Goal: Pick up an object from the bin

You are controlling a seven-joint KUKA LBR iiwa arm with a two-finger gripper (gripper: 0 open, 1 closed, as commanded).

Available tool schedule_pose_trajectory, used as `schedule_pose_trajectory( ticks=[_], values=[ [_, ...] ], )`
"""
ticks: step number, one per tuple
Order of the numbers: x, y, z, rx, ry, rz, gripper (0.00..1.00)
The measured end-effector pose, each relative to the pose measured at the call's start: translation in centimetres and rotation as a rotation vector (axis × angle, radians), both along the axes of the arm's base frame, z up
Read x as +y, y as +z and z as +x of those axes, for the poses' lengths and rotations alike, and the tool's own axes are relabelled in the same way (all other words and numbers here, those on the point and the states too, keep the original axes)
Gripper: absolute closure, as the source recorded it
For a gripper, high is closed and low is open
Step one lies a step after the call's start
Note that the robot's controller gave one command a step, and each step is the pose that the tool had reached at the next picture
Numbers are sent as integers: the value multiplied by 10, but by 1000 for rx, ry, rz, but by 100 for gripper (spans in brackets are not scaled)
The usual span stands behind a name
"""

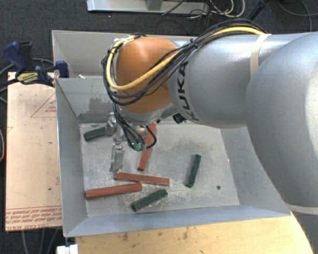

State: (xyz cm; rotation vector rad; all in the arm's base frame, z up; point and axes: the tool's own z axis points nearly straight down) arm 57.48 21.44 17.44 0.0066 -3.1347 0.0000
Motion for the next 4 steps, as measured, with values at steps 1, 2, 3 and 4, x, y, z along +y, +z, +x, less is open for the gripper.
schedule_pose_trajectory(
  ticks=[1,2,3,4],
  values=[
    [-24,-103,-83,-13,190,3,0],
    [-24,-102,-84,-8,191,3,100],
    [-46,13,-64,-17,174,3,100],
    [-38,138,-64,-18,211,4,100]
  ],
)
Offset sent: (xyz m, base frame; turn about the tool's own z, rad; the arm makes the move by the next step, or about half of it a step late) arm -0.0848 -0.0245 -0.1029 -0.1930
